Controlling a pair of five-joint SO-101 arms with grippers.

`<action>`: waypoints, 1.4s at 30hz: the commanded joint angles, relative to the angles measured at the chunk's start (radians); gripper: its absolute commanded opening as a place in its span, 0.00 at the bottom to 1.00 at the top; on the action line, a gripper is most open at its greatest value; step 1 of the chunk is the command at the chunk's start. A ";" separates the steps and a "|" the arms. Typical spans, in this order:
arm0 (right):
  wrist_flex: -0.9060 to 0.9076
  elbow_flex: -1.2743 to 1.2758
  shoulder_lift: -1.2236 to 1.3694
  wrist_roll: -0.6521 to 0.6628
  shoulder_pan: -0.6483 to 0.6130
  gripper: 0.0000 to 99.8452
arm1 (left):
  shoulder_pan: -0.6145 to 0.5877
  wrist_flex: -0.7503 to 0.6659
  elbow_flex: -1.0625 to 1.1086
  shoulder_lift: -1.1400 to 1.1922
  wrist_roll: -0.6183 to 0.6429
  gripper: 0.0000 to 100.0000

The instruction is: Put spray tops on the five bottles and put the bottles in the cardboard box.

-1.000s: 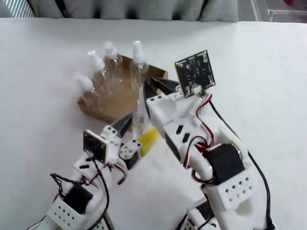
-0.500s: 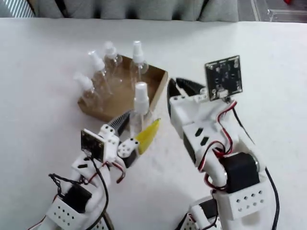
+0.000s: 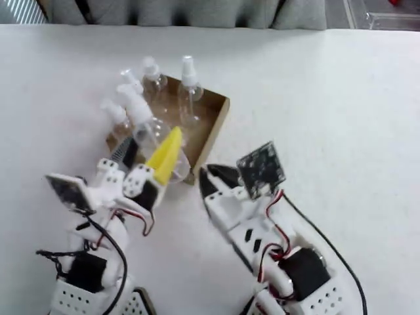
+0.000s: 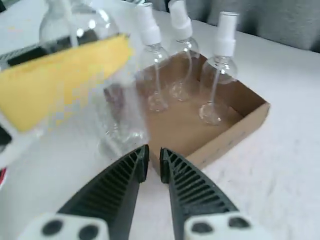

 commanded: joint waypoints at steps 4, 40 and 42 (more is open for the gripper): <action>-0.047 0.058 -0.070 -0.005 -0.193 0.02 | -0.064 -0.014 -0.196 0.271 0.083 0.02; -0.354 0.301 -0.073 0.000 -0.005 0.02 | 0.048 0.331 -0.183 -0.010 -0.021 0.02; -0.318 0.301 -0.074 0.003 -0.005 0.02 | 0.016 0.245 -0.133 -0.010 -0.028 0.02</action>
